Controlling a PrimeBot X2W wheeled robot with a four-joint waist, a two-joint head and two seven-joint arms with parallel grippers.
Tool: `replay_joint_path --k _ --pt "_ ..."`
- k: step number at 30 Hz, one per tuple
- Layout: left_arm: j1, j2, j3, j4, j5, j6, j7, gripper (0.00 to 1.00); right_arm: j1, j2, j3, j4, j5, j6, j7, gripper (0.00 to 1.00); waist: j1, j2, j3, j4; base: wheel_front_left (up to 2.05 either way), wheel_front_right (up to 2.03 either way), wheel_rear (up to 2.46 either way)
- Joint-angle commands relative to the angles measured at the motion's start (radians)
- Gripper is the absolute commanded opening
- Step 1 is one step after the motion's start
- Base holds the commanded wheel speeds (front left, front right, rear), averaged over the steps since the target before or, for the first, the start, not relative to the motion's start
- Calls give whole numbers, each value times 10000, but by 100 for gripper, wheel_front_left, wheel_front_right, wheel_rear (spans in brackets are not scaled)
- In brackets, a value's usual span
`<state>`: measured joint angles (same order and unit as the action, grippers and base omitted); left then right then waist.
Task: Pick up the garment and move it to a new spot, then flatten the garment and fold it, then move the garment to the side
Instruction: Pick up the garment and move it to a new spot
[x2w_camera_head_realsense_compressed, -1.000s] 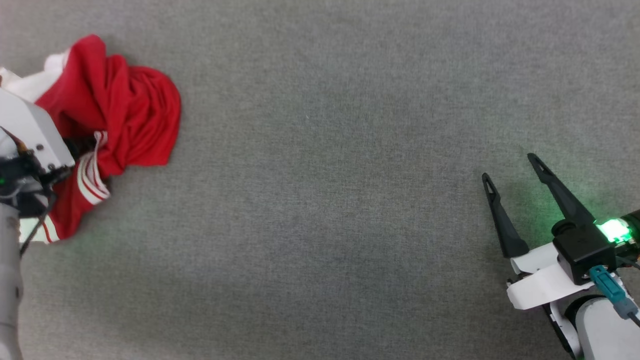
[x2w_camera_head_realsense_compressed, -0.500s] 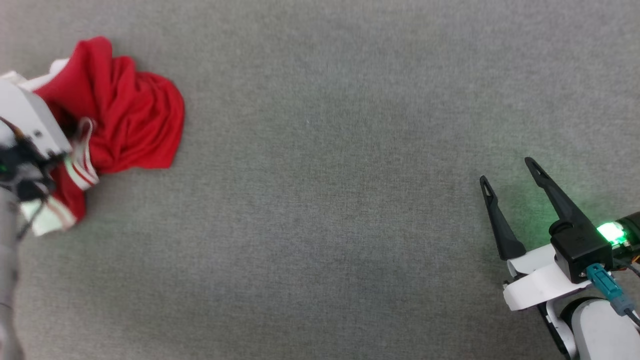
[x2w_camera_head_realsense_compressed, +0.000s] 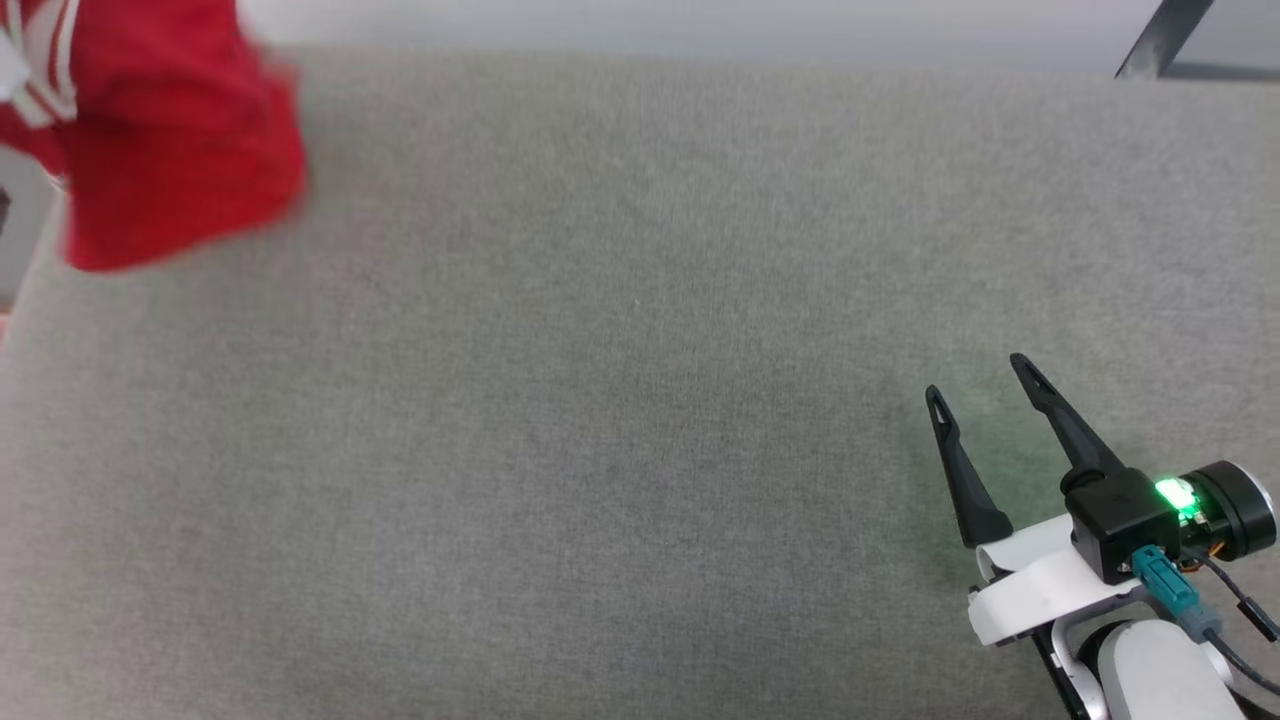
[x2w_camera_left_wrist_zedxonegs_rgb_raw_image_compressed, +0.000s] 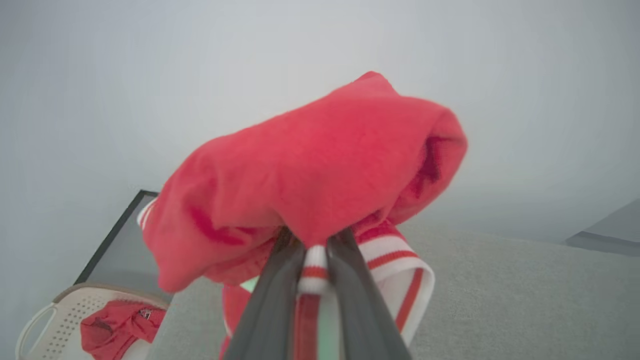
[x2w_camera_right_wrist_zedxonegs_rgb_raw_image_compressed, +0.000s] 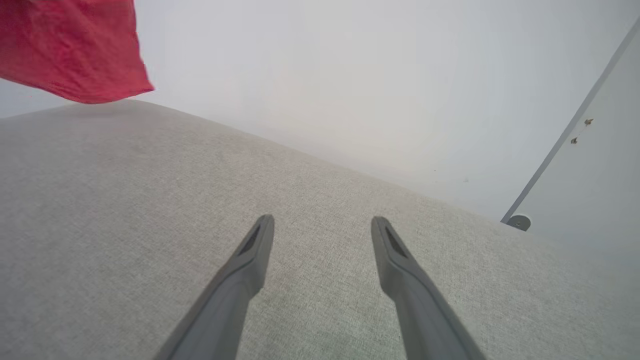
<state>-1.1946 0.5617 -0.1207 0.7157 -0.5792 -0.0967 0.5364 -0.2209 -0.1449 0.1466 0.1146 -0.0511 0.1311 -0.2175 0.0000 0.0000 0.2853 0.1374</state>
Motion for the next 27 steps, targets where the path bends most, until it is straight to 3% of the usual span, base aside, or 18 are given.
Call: replay_joint_path --k 1,13,27 --pt "-121 -41 2 -80 41 -3 7 0 -60 32 -2 26 61 -6 -43 100 0 0 -367 -25 0 0 0" --pt "1204 -405 -387 -3489 -280 693 1533 0 -335 -29 -1065 630 -1 -6 -311 100 0 0 -1029 -913 0 0 0" --pt "3245 -1347 -1462 -7767 -713 2365 4355 0 168 -190 -3671 1288 -487 -6 -468 100 0 0 -837 -2498 0 0 0"
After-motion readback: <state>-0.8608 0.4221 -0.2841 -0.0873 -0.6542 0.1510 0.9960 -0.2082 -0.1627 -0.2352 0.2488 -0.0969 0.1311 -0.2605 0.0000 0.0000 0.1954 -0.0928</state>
